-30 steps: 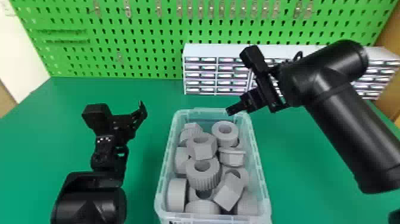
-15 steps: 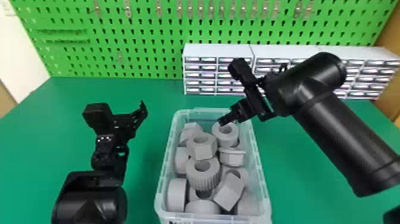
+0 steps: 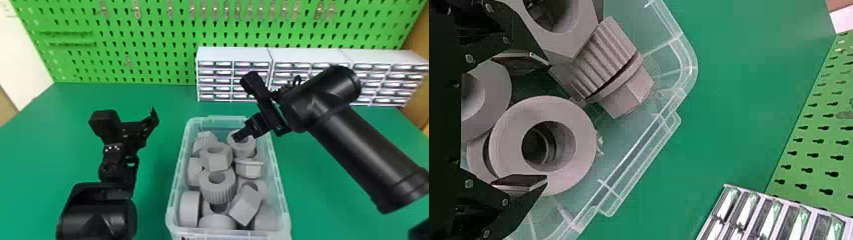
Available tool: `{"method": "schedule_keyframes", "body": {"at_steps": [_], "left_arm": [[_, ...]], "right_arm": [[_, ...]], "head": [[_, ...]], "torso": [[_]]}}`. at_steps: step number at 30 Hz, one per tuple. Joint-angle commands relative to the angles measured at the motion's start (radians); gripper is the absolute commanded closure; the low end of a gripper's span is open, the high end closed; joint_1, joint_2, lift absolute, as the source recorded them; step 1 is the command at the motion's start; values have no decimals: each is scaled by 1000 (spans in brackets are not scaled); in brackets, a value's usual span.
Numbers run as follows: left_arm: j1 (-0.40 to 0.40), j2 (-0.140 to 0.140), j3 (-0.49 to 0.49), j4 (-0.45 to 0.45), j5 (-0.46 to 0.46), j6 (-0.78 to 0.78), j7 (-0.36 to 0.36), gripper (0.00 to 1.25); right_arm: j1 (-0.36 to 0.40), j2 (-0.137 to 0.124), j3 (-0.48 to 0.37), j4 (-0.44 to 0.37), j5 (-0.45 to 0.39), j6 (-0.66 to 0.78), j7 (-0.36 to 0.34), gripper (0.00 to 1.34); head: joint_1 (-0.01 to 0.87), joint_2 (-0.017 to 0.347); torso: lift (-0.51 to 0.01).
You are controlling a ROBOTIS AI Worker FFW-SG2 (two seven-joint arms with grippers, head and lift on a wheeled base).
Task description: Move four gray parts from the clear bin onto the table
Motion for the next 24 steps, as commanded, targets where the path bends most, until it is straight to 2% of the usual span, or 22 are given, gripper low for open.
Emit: {"method": "schedule_keyframes", "body": {"at_steps": [1, 24], "left_arm": [[-4, 1, -3, 3, 3, 0, 0, 98], [-17, 7, -12, 9, 12, 0, 0, 98]], "right_arm": [[-2, 1, 20, 23, -7, -20, 0, 433], [-7, 4, 69, 112, -37, -106, 0, 409]], "head": [[693, 72], [693, 72]], "torso": [[-52], [-52]]}}
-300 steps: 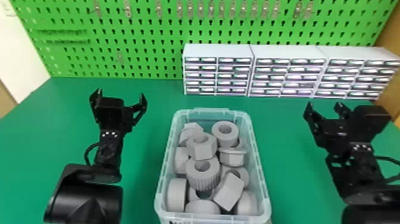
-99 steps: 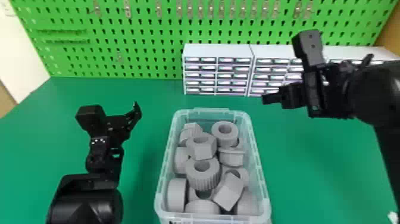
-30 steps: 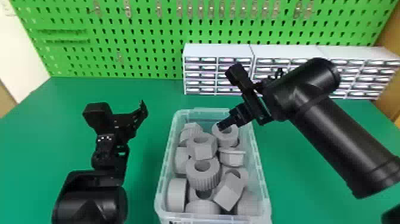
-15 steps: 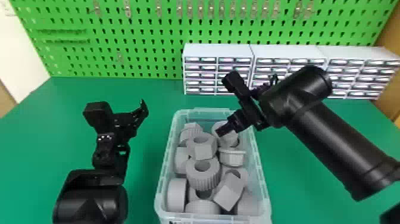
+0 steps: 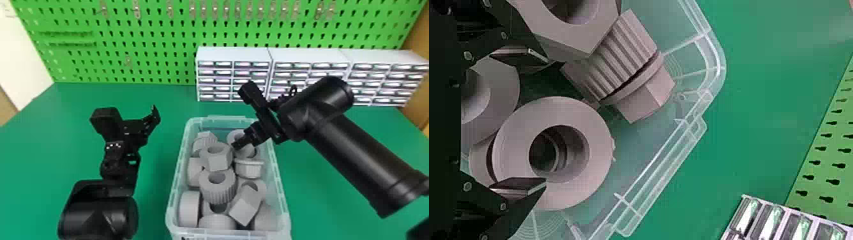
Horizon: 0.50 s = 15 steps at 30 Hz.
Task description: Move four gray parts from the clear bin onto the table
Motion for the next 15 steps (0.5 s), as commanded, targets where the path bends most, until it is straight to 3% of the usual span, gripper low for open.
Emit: {"method": "schedule_keyframes", "body": {"at_steps": [1, 15], "left_arm": [[-3, 2, -2, 0, 0, 0, 0, 98], [-6, 7, -8, 5, 11, 0, 0, 98]], "right_arm": [[-2, 0, 18, 19, -17, -36, 0, 409], [4, 0, 44, 61, -29, -106, 0, 409]], "head": [[693, 72], [693, 72]], "torso": [[-52], [-52]]}}
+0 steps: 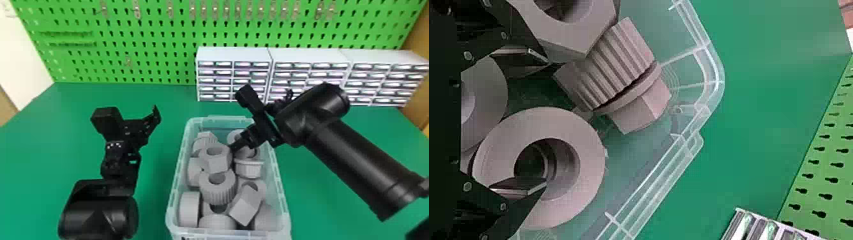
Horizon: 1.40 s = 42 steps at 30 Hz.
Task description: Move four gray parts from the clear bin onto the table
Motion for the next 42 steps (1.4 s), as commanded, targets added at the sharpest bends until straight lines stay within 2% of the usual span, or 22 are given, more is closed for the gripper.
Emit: {"method": "schedule_keyframes", "body": {"at_steps": [1, 8, 19, 25, 33, 39, 42], "left_arm": [[-4, 3, 0, 0, 2, 0, 0, 98], [-6, 3, -5, 2, 5, 0, 0, 98], [-6, 4, -5, 5, 13, 0, 0, 98], [-6, 6, -12, 8, 14, 0, 0, 98], [-4, 13, -12, 8, 27, 0, 0, 98], [-4, 18, -17, 9, 31, 0, 0, 98], [-4, 18, -15, 8, 33, 0, 0, 98]], "right_arm": [[1, 0, 9, 28, -1, -24, 0, 409], [4, 0, 14, 62, -13, -43, 0, 409], [4, 1, 17, 70, -15, -44, -1, 418], [3, 3, 20, 70, -18, -37, 0, 567], [0, 3, 26, 67, -18, -15, -1, 696], [-3, 5, 26, 59, -6, -9, -1, 716], [-3, 5, 26, 54, -7, -7, -1, 811]], "head": [[693, 72], [693, 72], [693, 72], [693, 72], [693, 72], [693, 72], [693, 72]], "torso": [[-52], [-52], [-52], [-52], [-52], [-52], [-52]]}}
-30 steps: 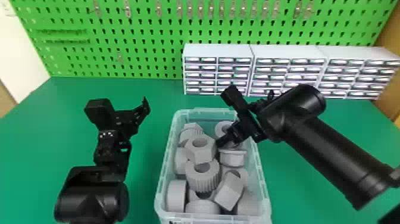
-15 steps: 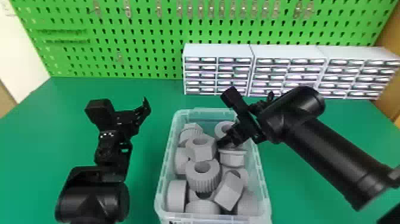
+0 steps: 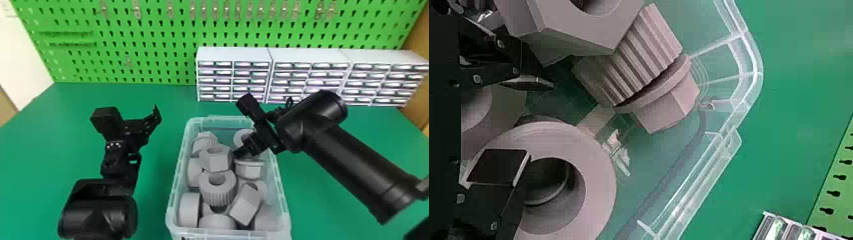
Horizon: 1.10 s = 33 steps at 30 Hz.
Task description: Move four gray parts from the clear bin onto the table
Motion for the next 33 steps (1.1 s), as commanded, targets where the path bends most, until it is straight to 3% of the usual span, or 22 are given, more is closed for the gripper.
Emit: {"method": "schedule_keyframes", "body": {"at_steps": [1, 6, 10, 21, 33], "left_arm": [[2, 1, 0, 0, 2, 0, 0, 98], [2, 4, -1, 0, 3, 0, 0, 98], [3, 7, -3, 0, 5, 0, 0, 98], [-3, 10, -4, 0, 10, 0, 2, 98], [-21, 9, -18, 13, 17, -2, 2, 98]], "right_arm": [[-1, 2, 0, -6, -1, 4, 0, 823], [-2, 2, -17, -15, 2, 12, 0, 811], [-11, 2, -31, -19, 8, 12, 0, 693], [-31, 5, -52, -24, 45, -5, 0, 656], [-30, 10, -48, 37, 57, -59, -3, 633]], "head": [[693, 72], [693, 72], [693, 72], [693, 72], [693, 72]], "torso": [[-52], [-52], [-52], [-52], [-52]]}}
